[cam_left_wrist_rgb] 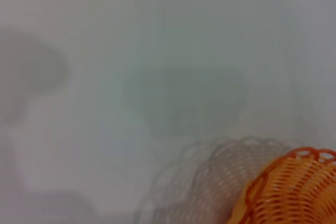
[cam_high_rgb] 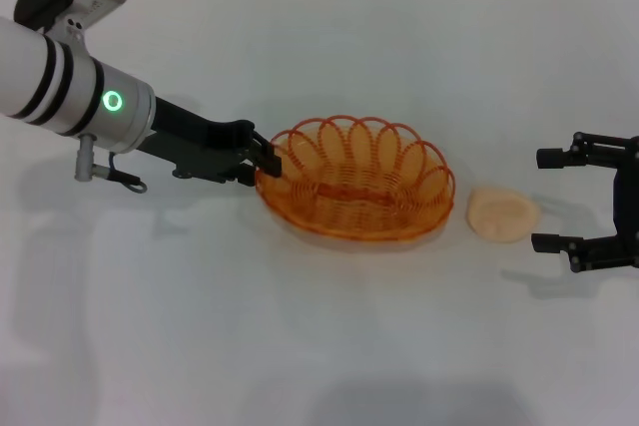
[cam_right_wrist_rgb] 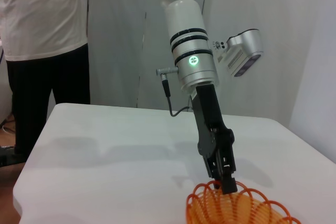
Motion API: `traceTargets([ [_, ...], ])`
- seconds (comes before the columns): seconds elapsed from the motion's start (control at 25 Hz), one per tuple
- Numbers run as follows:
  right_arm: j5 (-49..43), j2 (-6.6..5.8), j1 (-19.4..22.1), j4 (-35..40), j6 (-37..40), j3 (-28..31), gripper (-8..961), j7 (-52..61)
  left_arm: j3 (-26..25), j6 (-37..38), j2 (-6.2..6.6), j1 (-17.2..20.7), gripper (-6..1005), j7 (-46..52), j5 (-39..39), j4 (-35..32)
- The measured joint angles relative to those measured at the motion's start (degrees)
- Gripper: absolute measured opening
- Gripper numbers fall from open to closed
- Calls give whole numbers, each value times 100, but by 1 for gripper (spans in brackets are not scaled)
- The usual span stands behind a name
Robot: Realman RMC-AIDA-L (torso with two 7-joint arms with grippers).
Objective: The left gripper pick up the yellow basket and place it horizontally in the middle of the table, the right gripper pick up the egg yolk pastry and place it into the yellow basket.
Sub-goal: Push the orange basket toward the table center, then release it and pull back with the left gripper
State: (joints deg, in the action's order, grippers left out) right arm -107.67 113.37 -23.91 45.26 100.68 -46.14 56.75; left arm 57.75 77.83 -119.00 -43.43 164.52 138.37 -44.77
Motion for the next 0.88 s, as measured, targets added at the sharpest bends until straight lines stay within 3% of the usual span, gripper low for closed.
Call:
traceTargets([
  [0.24,0,0,0,0,-10,0,764,-6,-7,35,31,3,380,0,-15,-5],
  [0.44,0,2,0,-10,-15,0,761,-6,-27,99,87,19,617,-104,-23,-6],
  [0.72,0,23,0,-16,-36,7,757,17,-46,299,183,40,726,-332,-29,-74],
  [0.88,1,24,2,-9,-5,55,755,88,-56,598,203,250,742,-650,-88,-654],
])
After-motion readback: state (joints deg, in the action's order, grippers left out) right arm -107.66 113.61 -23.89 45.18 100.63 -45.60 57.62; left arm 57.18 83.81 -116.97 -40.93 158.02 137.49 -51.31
